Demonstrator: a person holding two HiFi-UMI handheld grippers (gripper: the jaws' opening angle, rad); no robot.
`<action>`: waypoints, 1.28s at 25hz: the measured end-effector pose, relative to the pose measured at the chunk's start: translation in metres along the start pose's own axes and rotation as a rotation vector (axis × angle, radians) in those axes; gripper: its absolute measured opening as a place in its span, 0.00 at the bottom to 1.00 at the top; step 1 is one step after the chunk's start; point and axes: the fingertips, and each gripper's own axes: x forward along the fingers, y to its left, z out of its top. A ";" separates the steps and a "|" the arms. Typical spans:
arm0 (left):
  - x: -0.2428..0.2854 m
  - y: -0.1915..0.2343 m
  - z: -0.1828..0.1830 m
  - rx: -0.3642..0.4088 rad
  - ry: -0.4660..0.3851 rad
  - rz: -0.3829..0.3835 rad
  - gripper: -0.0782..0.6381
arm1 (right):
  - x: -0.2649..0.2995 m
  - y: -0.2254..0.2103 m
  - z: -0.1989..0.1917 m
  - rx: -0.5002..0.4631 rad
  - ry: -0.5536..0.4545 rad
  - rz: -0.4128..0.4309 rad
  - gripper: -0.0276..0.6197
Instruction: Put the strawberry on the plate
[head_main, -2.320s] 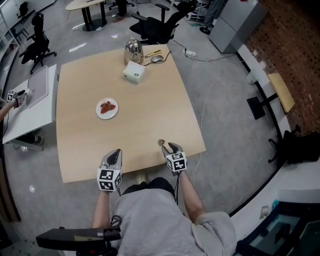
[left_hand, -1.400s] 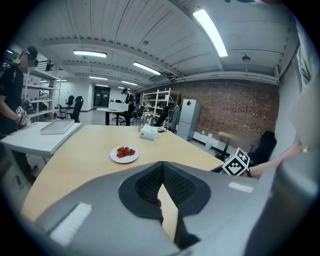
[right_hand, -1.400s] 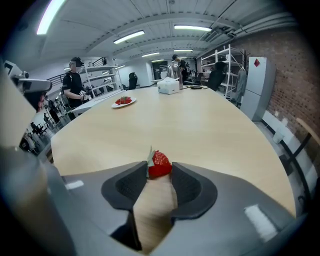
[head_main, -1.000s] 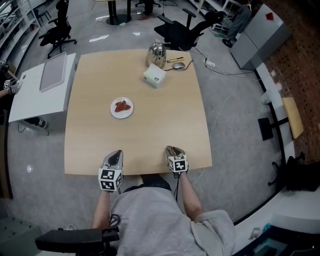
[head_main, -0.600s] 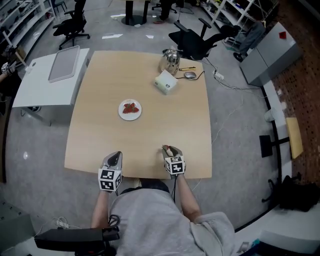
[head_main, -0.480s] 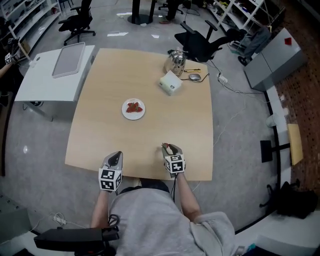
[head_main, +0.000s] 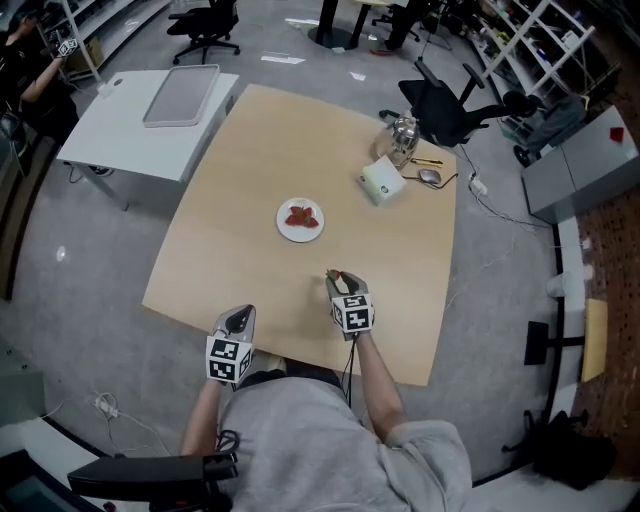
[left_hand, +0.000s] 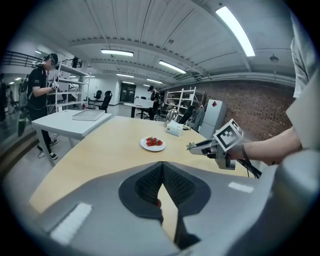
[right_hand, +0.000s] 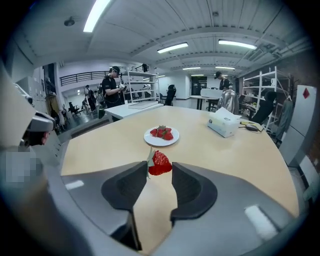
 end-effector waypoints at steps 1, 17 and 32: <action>-0.001 0.002 -0.001 -0.004 0.000 0.007 0.14 | 0.006 0.002 0.004 -0.011 0.001 0.011 0.29; -0.018 0.037 -0.014 -0.100 0.021 0.160 0.14 | 0.111 0.027 0.048 -0.150 0.045 0.121 0.29; -0.020 0.030 -0.035 -0.215 0.044 0.215 0.14 | 0.161 0.025 0.057 -0.184 0.096 0.143 0.29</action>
